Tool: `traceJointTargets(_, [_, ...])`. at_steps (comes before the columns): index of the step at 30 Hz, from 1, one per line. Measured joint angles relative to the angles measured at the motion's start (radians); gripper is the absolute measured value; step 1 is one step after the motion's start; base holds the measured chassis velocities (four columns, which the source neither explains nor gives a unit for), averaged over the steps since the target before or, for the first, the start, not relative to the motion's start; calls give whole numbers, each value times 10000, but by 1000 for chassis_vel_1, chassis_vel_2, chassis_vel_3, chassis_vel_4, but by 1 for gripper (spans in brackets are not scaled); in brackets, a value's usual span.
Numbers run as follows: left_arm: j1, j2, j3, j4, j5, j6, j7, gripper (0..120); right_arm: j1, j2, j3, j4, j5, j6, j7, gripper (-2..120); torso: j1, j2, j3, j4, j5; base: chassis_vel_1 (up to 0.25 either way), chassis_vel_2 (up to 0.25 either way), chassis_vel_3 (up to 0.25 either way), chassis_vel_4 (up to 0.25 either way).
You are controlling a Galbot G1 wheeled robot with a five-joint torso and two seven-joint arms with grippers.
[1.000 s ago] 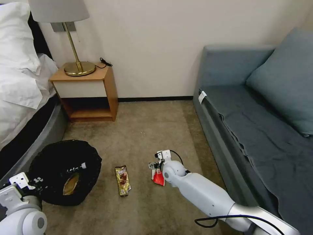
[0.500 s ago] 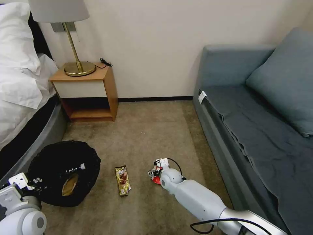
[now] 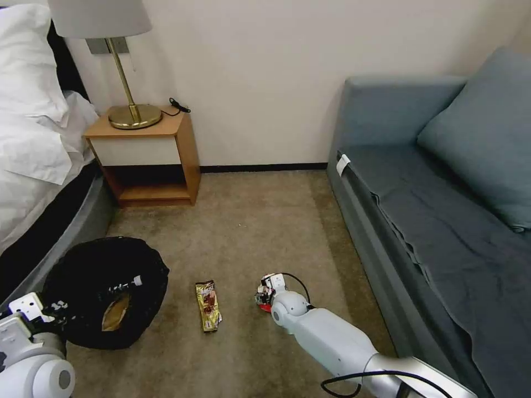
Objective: Pick up the trash bin, then pick up the garbage on the floor and place it into the trash bin.
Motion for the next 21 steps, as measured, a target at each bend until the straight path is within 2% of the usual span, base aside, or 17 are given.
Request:
traceJointTargets(1, [0,0,0,0,0,0,0,2,0,0,0,0,0,0,0,64,0,0,0,0,0,0,0,0,0])
traceJointTargets(4, [15,-14,51,-2,26,-3,1,2,-57,-38,-15,80,-12,11,-4,49,0,0,0,0,0,0,0,0,0])
traceJointTargets(8, [28,-16,62,-23,35,-4,2,2,-121,-81,-14,175,-20,21,-8,39,-1,0,0,-1,0,0,0,0,0])
traceJointTargets(11, [49,-26,77,-68,39,-4,4,2,-249,-191,41,488,21,25,-18,25,-1,0,0,0,0,0,0,0,0])
traceJointTargets(12, [49,-26,77,-68,39,-4,4,2,-249,-191,41,488,21,25,-18,25,-1,0,0,0,0,0,0,0,0])
traceJointTargets(14, [65,-33,93,-120,39,-5,5,2,-352,-340,94,941,115,24,-7,13,0,0,0,0,0,0,0,0,0])
traceJointTargets(15, [65,-33,93,-120,39,-5,5,2,-352,-340,94,941,115,24,-7,13,0,0,0,0,0,0,0,0,0])
traceJointTargets(18, [84,-34,90,-186,33,-4,5,2,-404,-604,203,1708,356,-12,135,0,0,0,0,0,0,0,0,0,0])
traceJointTargets(21, [95,-28,84,-242,6,8,5,2,-400,-827,369,2378,528,-12,273,0,-1,0,1,0,1,0,0,0,0])
